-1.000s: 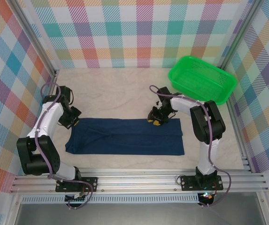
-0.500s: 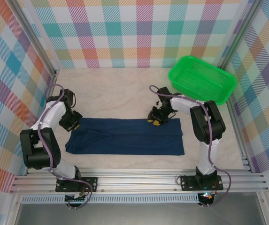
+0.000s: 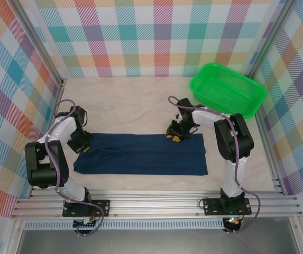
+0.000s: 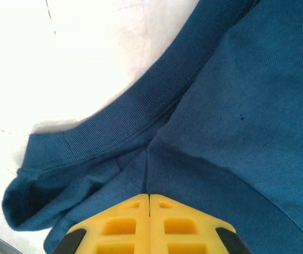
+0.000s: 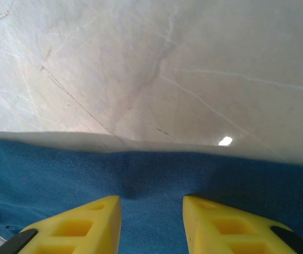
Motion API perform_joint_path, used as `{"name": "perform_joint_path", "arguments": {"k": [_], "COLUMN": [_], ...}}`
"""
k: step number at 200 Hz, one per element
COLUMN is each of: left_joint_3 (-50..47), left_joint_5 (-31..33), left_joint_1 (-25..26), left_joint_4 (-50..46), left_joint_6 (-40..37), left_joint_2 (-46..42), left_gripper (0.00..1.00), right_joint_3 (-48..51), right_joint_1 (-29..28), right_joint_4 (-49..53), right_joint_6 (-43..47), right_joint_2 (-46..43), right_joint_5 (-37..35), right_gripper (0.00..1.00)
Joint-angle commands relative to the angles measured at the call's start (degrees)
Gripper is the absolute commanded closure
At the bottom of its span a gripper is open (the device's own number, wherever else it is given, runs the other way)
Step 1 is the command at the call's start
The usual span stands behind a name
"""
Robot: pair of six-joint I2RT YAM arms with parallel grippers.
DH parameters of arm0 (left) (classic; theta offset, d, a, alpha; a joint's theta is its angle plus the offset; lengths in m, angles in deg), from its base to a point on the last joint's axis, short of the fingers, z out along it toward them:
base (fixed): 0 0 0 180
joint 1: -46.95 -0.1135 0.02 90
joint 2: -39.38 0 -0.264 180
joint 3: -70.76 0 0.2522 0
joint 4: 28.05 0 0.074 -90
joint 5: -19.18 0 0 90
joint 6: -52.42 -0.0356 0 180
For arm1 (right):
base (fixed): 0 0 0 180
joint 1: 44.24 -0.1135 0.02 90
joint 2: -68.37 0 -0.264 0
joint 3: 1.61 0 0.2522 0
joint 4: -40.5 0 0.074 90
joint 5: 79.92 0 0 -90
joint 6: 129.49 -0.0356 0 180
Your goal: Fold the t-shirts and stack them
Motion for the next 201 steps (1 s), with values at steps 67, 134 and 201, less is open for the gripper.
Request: {"name": "perform_joint_path", "arguments": {"k": [67, 134, 201], "left_joint_3": [-1.44, -8.96, -12.95], "left_joint_5": [5.68, -2.85, -5.23], "left_joint_1": [1.38, 14.08, 14.50], "left_joint_4": [-0.84, 1.47, 11.26], "left_joint_6": [-2.69, 16.44, 33.46], "left_joint_2": [-0.88, -16.72, -14.65], "left_gripper": [0.70, 0.57, 0.56], "right_joint_3": [0.23, 0.57, 10.51], "right_joint_1": [-0.58, -0.73, -1.74], "right_joint_4": [2.86, 2.35, -15.76], "right_joint_6": [1.42, 1.51, -1.52], "right_joint_2": [-0.66, -4.88, -15.94], "right_joint_5": [-2.41, -2.01, 11.63], "right_gripper": [0.61, 0.60, 0.51]}}
